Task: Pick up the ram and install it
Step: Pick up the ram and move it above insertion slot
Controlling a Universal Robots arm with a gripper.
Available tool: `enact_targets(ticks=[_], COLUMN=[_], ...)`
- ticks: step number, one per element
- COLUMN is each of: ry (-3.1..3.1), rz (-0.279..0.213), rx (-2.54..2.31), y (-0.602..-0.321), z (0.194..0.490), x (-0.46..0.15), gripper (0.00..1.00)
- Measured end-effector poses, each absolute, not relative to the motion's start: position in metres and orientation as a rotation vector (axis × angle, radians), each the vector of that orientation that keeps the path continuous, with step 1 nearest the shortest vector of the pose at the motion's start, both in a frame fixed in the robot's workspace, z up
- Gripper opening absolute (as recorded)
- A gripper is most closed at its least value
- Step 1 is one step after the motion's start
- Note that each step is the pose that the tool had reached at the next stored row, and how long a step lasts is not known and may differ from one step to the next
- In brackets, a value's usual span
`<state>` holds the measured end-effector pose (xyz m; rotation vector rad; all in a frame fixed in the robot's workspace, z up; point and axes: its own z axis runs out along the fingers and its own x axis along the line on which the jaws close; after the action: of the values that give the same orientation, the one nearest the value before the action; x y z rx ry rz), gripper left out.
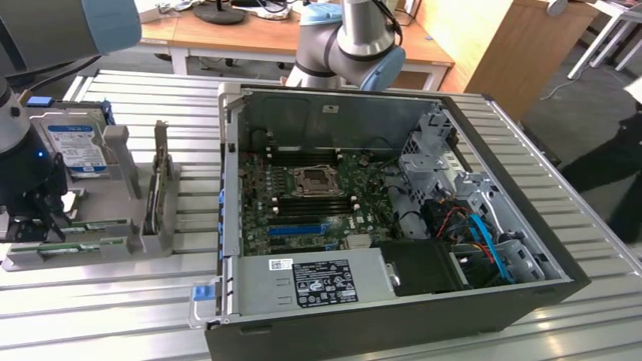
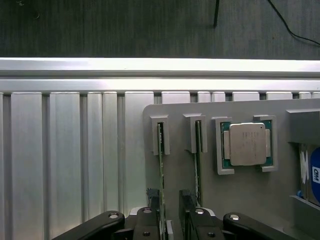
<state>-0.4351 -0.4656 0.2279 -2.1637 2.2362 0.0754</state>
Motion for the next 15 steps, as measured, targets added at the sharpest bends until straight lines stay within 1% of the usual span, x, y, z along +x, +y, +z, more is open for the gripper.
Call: enact_targets(ticks=[15], ry=[2.236], rz=[0.075], rx=[-2.164], y=[-0.466], z=[0.217], x=[-0.435], gripper=[0.3])
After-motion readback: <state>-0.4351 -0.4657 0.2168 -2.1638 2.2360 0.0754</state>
